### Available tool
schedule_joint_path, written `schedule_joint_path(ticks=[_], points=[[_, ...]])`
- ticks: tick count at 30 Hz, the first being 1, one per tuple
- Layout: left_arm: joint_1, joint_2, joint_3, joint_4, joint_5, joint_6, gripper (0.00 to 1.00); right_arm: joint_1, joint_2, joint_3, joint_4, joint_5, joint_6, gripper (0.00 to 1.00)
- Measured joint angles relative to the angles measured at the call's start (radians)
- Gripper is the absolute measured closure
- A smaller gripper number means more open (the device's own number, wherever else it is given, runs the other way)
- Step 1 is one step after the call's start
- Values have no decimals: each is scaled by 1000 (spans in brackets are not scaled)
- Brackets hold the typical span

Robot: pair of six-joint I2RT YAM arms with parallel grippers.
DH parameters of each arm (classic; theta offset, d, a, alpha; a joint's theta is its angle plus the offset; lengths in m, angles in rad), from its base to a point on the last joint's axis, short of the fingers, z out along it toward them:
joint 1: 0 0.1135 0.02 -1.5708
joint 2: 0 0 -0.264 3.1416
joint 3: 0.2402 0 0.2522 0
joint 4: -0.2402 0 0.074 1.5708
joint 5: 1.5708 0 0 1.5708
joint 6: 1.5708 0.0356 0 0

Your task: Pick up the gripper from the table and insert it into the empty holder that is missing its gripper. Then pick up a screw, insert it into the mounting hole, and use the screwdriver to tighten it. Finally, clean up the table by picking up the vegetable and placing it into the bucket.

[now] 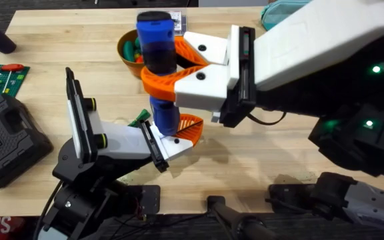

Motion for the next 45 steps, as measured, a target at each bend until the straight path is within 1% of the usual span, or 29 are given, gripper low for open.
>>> schedule_joint_path(ticks=[1, 2, 5, 13, 16, 22, 32, 45], points=[[0, 0, 0, 0, 0, -1, 989, 0, 2, -1, 10, 1, 2, 969], [0, 0, 0, 1, -3, -2, 989, 2, 20, -8, 129, 0, 2, 967], [0, 0, 0, 1, -2, -2, 989, 2, 20, -8, 157, 0, 2, 968], [0, 0, 0, 1, -2, -2, 989, 2, 21, -9, 148, 0, 2, 968], [0, 0, 0, 1, -2, -2, 989, 2, 21, -9, 147, 0, -49, 968], [0, 0, 0, 1, -2, -2, 989, 2, 16, -9, 114, 0, -85, 968], [0, 0, 0, 1, -2, -2, 989, -7, -32, -9, 91, 0, -95, 968], [0, 0, 0, 1, -2, -2, 989, -9, -33, -9, 33, 0, -102, 968]])
